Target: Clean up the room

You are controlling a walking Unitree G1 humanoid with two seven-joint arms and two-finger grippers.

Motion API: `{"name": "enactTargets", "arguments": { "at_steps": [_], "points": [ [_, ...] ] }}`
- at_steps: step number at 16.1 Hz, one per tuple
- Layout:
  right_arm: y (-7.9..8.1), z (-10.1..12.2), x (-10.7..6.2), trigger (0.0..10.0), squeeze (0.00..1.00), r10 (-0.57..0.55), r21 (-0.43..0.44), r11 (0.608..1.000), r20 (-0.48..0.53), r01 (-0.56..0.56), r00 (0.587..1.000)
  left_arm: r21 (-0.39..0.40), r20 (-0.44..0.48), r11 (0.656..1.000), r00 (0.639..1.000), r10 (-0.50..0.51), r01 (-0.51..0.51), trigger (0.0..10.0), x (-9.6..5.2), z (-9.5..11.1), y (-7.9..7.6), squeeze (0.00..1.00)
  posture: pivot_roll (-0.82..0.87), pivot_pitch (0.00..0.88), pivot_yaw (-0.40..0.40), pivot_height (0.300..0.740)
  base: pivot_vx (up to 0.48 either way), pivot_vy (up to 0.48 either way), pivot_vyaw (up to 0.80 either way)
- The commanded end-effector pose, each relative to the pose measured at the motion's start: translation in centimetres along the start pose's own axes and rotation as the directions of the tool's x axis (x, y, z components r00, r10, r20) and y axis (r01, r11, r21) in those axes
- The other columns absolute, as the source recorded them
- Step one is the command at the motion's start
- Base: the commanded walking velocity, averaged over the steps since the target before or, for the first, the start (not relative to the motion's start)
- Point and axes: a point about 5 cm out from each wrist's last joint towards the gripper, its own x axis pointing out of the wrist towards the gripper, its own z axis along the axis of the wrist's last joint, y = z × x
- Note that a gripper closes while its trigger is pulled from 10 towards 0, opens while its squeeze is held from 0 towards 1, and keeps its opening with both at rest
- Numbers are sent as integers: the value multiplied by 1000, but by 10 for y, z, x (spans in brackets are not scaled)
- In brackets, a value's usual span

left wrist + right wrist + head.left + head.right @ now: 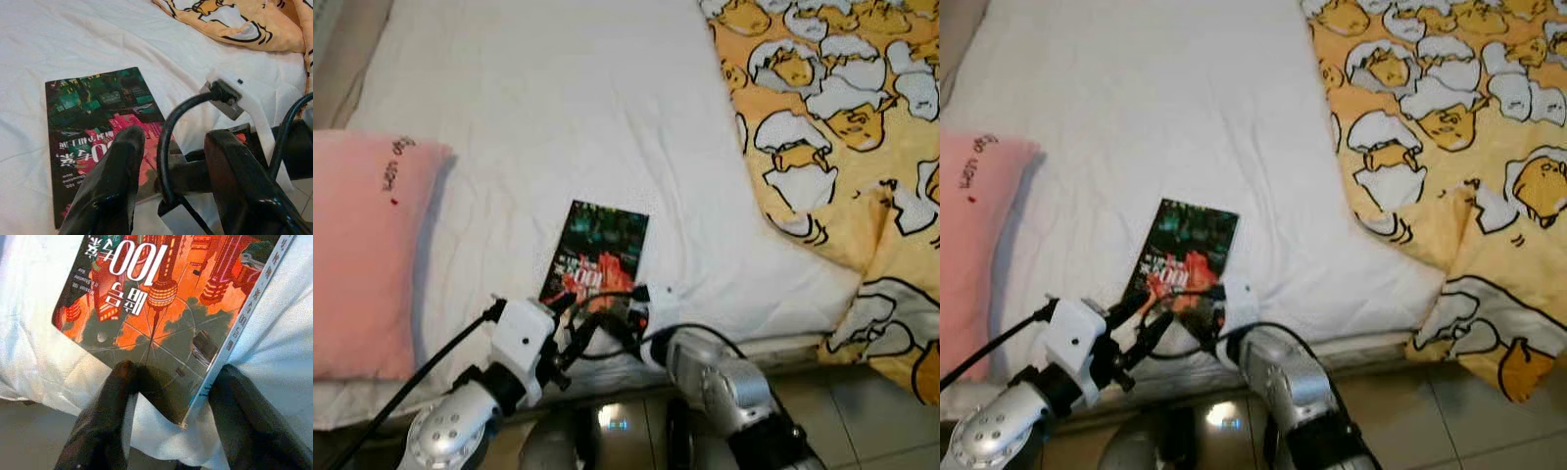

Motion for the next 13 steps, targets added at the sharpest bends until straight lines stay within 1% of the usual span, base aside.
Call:
{"name": "enactTargets", "arguments": {
  "at_steps": [1, 3, 4, 5, 6, 7, 9, 11, 12, 13],
  "points": [
    [98, -9, 19, 0, 0, 266, 186, 945, 37, -268, 963, 0, -16, 1000, 1000, -4, 4, 10000, -2, -4, -1, 0, 59, 246, 3, 740, 0, 0, 0],
    [91, -13, 18, 0, 0, 245, 191, 951, 14, -243, 969, 0, -13, 1000, 1000, -7, 7, 10000, 1, -4, -1, 0, 50, 243, 2, 740, 0, 0, 0],
    [89, -14, 15, 0, 0, 248, 169, 955, 1, -245, 969, 0, -12, 1000, 1000, -9, 9, 10000, 2, -4, -1, 0, 50, 242, 1, 740, 0, 0, 0],
    [88, -16, 12, 0, 0, 245, 120, 963, -9, -242, 970, 0, -13, 1000, 1000, -10, 10, 10000, 1, -5, -2, 0, 50, 242, 1, 740, 0, 0, 0],
    [83, -21, 11, 1490, 0, 206, 28, 978, -29, -206, 978, -1, -15, 1000, 1000, -11, 11, 10000, 1, -5, -2, 0, 51, 242, 1, 740, 0, 0, 0],
    [82, -23, 11, 10000, 1000, 200, -11, 980, -34, -200, 979, -2, -15, 1000, 1000, -11, 11, 10000, 1, -5, -2, 0, 50, 242, 1, 740, 0, 0, 0],
    [78, -31, 11, 10000, 1000, 182, -106, 977, -51, -187, 982, -2, -14, 1000, 1000, -13, 13, 10000, 1, -5, -2, 0, 50, 243, 2, 740, 0, 0, 0],
    [78, -32, 11, 10000, 1000, 175, -204, 962, -59, -184, 983, -1, -13, 1000, 1000, -14, 14, 10000, 2, -5, -2, 0, 50, 242, 3, 740, 0, 0, 0],
    [79, -31, 10, 10000, 1000, 175, -224, 957, -61, -185, 983, -2, -13, 1000, 1000, -15, 15, 10000, 2, -5, -2, 0, 50, 242, 2, 740, 0, 0, 0],
    [77, -32, 9, 10000, 1000, 165, -249, 953, -57, -174, 985, -12, -9, 998, 998, -59, 59, 10000, 4, -4, -10, 0, 48, 241, 2, 740, 0, 0, 0]
  ]
}}
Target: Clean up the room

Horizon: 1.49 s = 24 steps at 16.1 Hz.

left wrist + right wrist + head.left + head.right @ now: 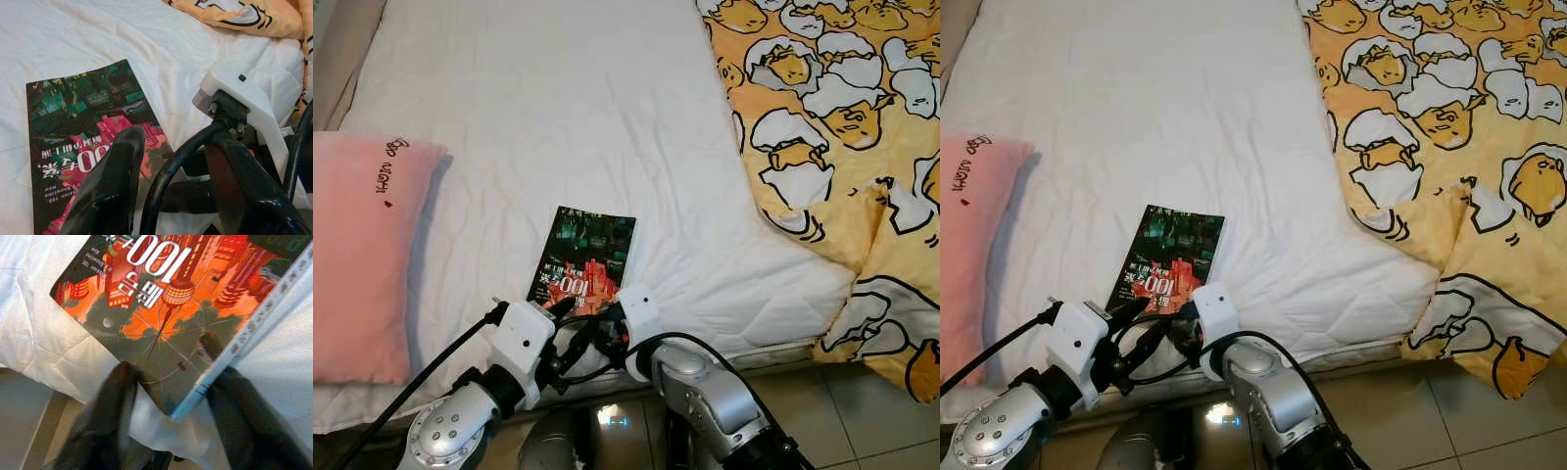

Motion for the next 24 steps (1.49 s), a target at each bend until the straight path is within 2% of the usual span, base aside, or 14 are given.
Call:
{"name": "enactTargets", "arguments": {
  "at_steps": [1, 3, 4, 21, 22, 23, 24],
  "points": [
    [58, -4, 8, 10000, 1000, 167, 1, 986, -2, -167, 986, -11, 21, 999, 998, -50, 51, 10000, 3, 3, -11, 0, 48, 241, 2, 740, 0, 0, 0],
    [53, -10, 8, 10000, 1000, 142, -19, 990, -20, -142, 990, -22, 22, 997, 997, -69, 70, 10000, 5, 2, -16, 0, 42, 240, 3, 740, 0, 0, 0],
    [51, -11, 7, 10000, 733, 124, -46, 991, -22, -125, 992, -21, 18, 998, 998, -65, 65, 10000, 4, 1, -14, 0, 41, 236, 2, 740, 0, 0, 0],
    [50, -12, 7, 10000, 733, 115, -60, 991, -21, -116, 993, -20, 15, 998, 998, -64, 64, 10000, 4, 0, -14, 0, 41, 235, 2, 740, 0, 0, 0],
    [-14, -26, -18, 10000, 0, -145, -349, 928, -23, 129, 989, -25, 8, 999, 1000, -24, 24, 10000, 4, -2, -5, 0, 40, 205, -9, 740, 0, 0, 0],
    [-45, -19, -40, 10000, 0, -256, -366, 892, 72, 264, 964, -82, 31, 994, 997, 75, -72, 10000, 6, 0, 7, 0, 34, 202, -9, 740, 0, 0, 0],
    [-54, -9, -53, 10000, 0, -288, -269, 908, 158, 321, 945, -146, 52, 978, 986, 161, -152, 10000, 9, 3, 15, 0, 26, 190, -9, 740, 0, 0, 0]
  ]
}}
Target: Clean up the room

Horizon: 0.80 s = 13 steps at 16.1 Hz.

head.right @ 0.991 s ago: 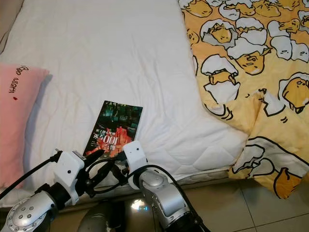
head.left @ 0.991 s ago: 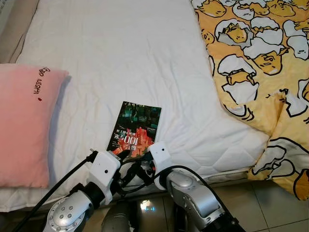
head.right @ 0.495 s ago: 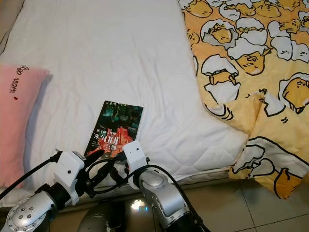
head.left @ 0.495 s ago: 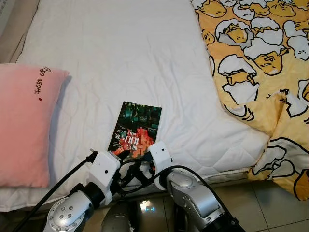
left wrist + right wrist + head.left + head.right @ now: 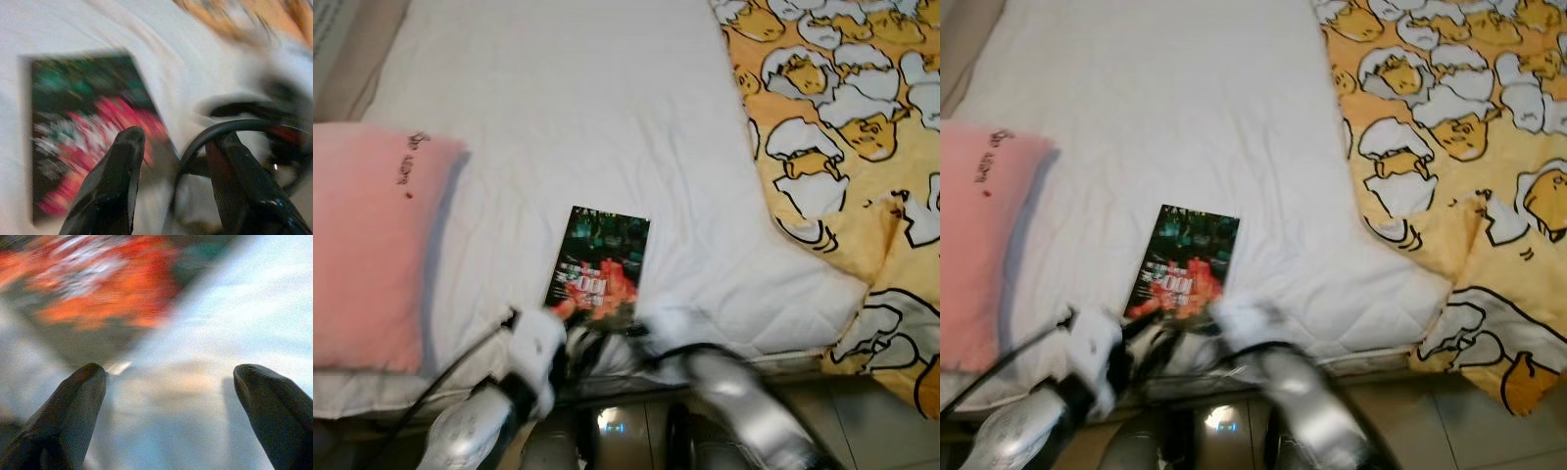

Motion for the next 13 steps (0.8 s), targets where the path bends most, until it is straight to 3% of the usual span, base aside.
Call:
{"name": "enactTargets", "arguments": {
  "at_steps": [1, 3, 5, 7, 9, 10, 11, 12, 13],
  "points": [
    [-11, -5, -10, 10000, 0, -51, 53, 997, 13, 50, 999, -20, 35, 989, 989, 146, -145, 10000, -2, 8, 19, 0, 17, 180, -7, 740, 0, 0, 0],
    [-26, -6, -19, 10000, 0, -124, 74, 990, 42, 121, 991, -48, 42, 984, 984, 172, -170, 10000, 4, 8, 20, 0, -2, 159, -6, 740, 0, 0, 0],
    [-53, -2, -34, 10000, 0, -262, 74, 964, 110, 255, 959, -113, 49, 969, 973, 227, -220, 10000, 22, 7, 26, 0, -44, 107, 0, 740, 0, 0, 0],
    [-62, -1, -44, 10000, 0, -317, 80, 948, 154, 308, 936, -114, 26, 942, 947, 320, -315, 10000, 29, 3, 41, 0, -68, 66, 3, 740, 0, 0, 0],
    [-58, -12, -45, 10000, 0, -302, 75, 953, 114, 295, 947, -115, 49, 953, 956, 289, -282, 10000, 43, 7, 40, 0, -94, 25, 10, 740, 0, 0, 0],
    [-55, -12, -42, 10000, 0, -286, 79, 957, 117, 279, 951, -114, 63, 969, 972, 226, -218, 10000, 51, 11, 33, 0, -98, 17, 13, 740, 0, 0, 0],
    [-50, -9, -28, 10000, 0, -269, 98, 961, 108, 259, 957, -81, 58, 996, 998, -36, 41, 10000, 64, 22, 2, 0, -109, 4, 27, 740, 0, 0, 0],
    [-42, -3, -4, 10000, 0, -220, 108, 972, 95, 210, 971, 14, -49, 956, 955, -292, 293, 10000, 64, 26, -24, 0, -109, 0, 51, 740, 0, 0, 0],
    [-42, 4, 11, 10000, 0, -211, 118, 973, 97, 199, 973, 56, -134, 920, 916, -378, 387, 10000, 58, 27, -27, 0, -96, 0, 64, 740, 0, 0, 0]
  ]
}}
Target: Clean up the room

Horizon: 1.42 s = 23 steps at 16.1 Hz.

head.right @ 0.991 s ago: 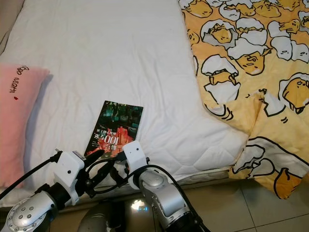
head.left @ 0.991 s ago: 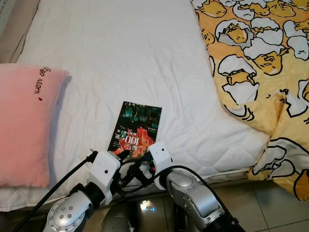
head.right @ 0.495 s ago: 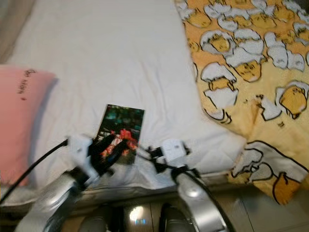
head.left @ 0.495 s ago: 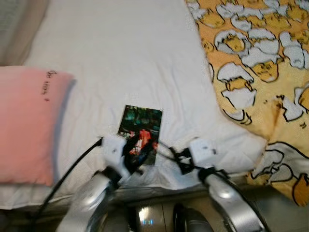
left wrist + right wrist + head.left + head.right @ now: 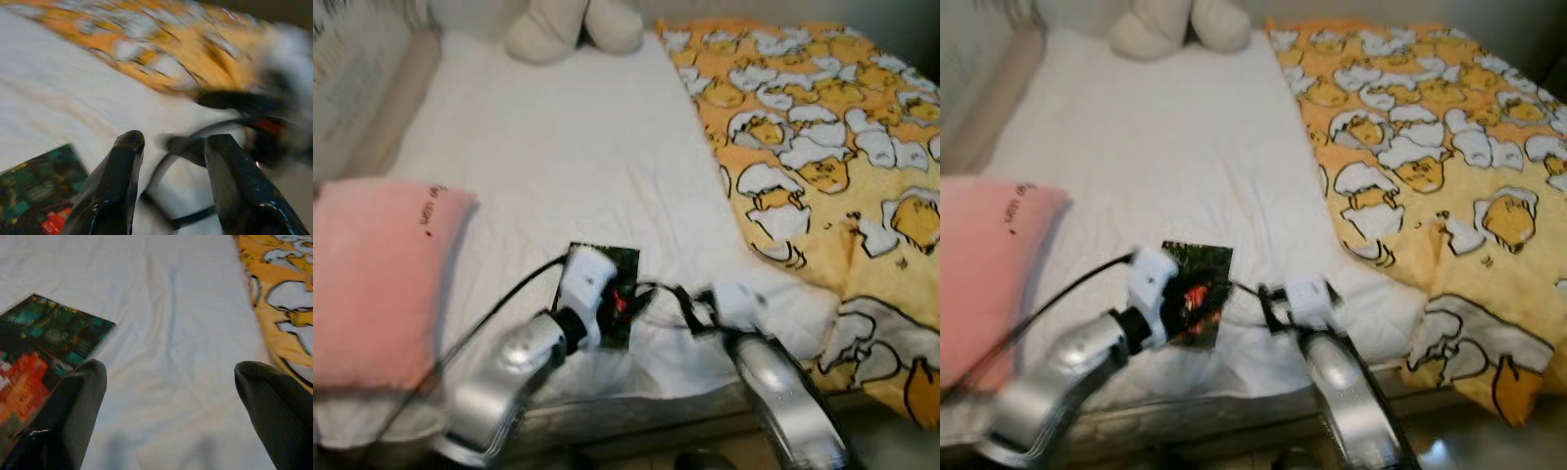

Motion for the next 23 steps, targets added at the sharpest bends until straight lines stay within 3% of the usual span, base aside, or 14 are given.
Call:
{"name": "enactTargets", "arguments": {
  "at_steps": [1, 4, 7, 9, 11, 12, 13, 14, 15, 16, 17, 20, 21, 23],
  "points": [
    [-3, 3, 9, 10000, 0, -20, 16, 1000, 6, 19, 1000, 9, -37, 997, 996, -79, 80, 10000, -5, 6, -4, 0, -82, 0, 71, 740, 0, 0, 0],
    [-26, 17, 28, 10000, 0, -81, -8, 997, 49, 81, 996, 87, -93, 992, 992, -87, 95, 10000, -43, 34, 26, 0, -35, 0, 80, 740, 0, 0, 0],
    [-39, 14, 35, 10000, 0, -107, -11, 994, 39, 107, 994, 90, -80, 986, 988, -132, 139, 10000, -60, 57, 31, 0, -26, 0, 76, 740, 0, 0, 0],
    [-37, 9, 34, 10000, 0, -105, 0, 994, 39, 105, 994, -15, 75, 996, 993, -92, 93, 10000, -57, 75, 36, 0, -28, 0, 73, 740, 0, 0, 0],
    [-36, 8, 30, 10000, 0, -116, 52, 992, 50, 114, 992, -162, 149, 977, 976, 159, -135, 10000, -48, 67, 62, 0, -30, 0, 73, 740, 0, 0, 0],
    [-37, 8, 21, 10000, 0, -136, 121, 985, 81, 126, 987, -277, 97, 830, 845, 525, -484, 10000, -50, 37, 97, 0, -44, 0, 71, 740, 0, 0, 0],
    [-38, 7, 15, 10000, 0, -146, 142, 981, 100, 131, 984, -304, 38, 748, 777, 628, -590, 10000, -52, 18, 106, 0, -52, 0, 68, 740, 0, 0, 0],
    [-38, 7, 13, 10000, 0, -147, 144, 981, 104, 132, 984, -305, 26, 732, 763, 646, -609, 10000, -53, 15, 107, 0, -52, 0, 68, 740, 0, 0, 0],
    [-44, -1, 0, 10000, 0, -183, 114, 979, 103, 171, 978, -236, -76, 639, 670, 738, -732, 10000, -51, -9, 107, 0, -74, 0, 66, 740, 0, 0, 0],
    [-47, -4, -9, 10000, 0, -192, 99, 978, 114, 181, 975, -297, -103, 566, 615, 782, -769, 10000, -52, -22, 107, 1000, -86, 0, 66, 740, 0, 0, 0],
    [-55, -7, -22, 10000, 1000, -237, 139, 965, 119, 220, 964, -286, -93, 543, 587, 804, -790, 10000, -51, -35, 100, 1000, -101, 0, 66, 740, 0, 0, 0],
    [-64, -18, -43, 10000, 1000, -282, 137, 954, 95, 268, 955, -202, -96, 577, 603, 792, -791, 10000, -25, -53, 78, 1000, -130, 0, 64, 740, 0, 0, 0],
    [-59, -18, -47, 10000, 1000, -253, 132, 963, 128, 236, 959, -161, -23, 611, 621, 783, -775, 10000, -17, -45, 72, 1000, -149, 2, 61, 740, 0, 0, 0],
    [-53, -6, -60, 10000, 1000, -237, 95, 970, 202, 222, 950, -74, 103, 632, 624, 774, -772, 10000, -32, -35, 57, 1000, -165, 0, 59, 740, 0, 0, 0]
  ]
}}
